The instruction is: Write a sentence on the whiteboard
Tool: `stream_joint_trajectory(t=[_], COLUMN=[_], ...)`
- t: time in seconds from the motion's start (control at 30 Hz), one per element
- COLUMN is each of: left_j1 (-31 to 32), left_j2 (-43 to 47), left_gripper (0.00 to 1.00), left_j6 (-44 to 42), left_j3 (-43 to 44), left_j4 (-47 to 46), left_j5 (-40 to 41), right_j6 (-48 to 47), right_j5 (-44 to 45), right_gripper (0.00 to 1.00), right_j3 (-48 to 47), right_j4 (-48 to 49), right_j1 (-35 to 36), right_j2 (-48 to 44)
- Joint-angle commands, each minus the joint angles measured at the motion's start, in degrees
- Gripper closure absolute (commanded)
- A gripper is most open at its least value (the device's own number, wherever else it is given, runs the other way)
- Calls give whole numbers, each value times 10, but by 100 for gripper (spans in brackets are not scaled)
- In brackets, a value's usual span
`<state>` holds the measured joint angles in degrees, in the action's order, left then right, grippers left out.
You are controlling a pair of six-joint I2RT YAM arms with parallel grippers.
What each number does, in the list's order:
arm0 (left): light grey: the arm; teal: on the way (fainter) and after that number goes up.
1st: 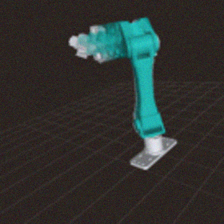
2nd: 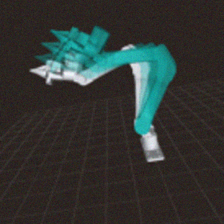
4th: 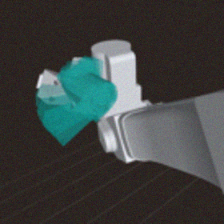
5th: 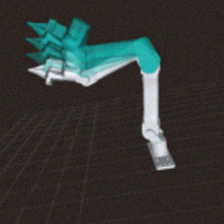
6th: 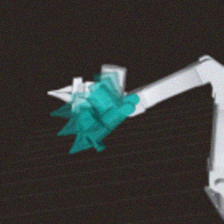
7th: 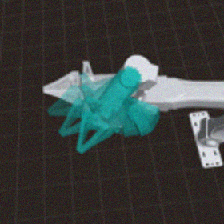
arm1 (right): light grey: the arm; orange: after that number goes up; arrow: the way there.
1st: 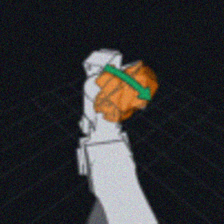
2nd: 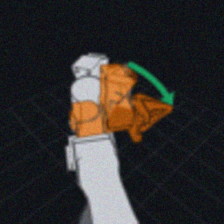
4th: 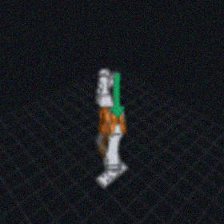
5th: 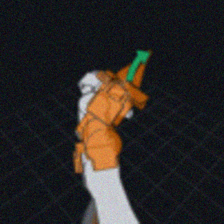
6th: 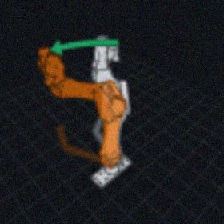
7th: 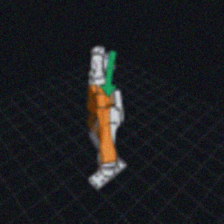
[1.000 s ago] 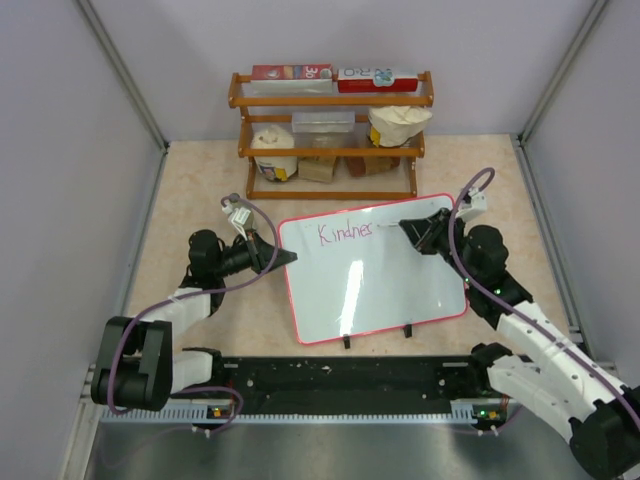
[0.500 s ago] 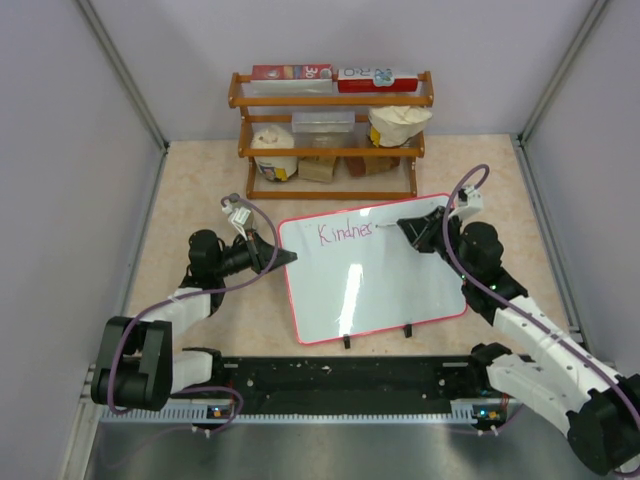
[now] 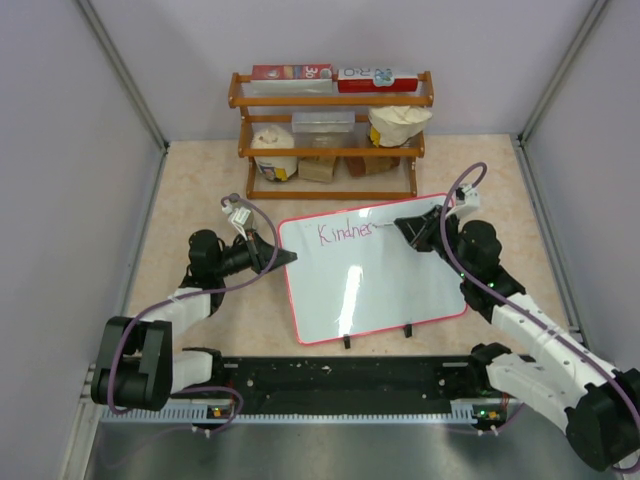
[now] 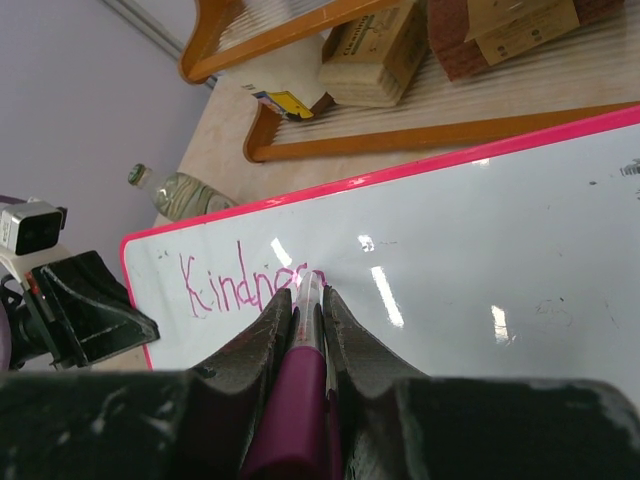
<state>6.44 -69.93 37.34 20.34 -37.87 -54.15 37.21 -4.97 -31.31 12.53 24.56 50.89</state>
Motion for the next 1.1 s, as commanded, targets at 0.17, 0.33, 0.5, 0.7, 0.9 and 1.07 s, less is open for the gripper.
stream_joint_trajectory(t=[0.17,0.33,0.5,0.7,0.9,1.07], left_j1=[7,7,7,7,8,7], left_j2=[-13,-13,-13,-13,-12,-13], left_gripper=[100,100,100,100,100,100], left_j6=[-123,-123,-123,-123,-123,-123], left_j3=[-9,-9,-9,-9,-9,-9], left_j4=[18,17,18,18,18,18], left_j5=[75,74,75,75,75,75], right_j6=[-13,-16,-18,-22,-21,-10], right_j5=[3,12,16,14,-4,-14], right_gripper=[100,100,100,100,100,100], right_j3=[-5,2,6,10,11,13], right_j4=[-28,-37,-43,-49,-38,-18], right_j1=[-7,-7,-7,-8,-8,-8], right_j2=[-17,-30,-33,-41,-36,-22])
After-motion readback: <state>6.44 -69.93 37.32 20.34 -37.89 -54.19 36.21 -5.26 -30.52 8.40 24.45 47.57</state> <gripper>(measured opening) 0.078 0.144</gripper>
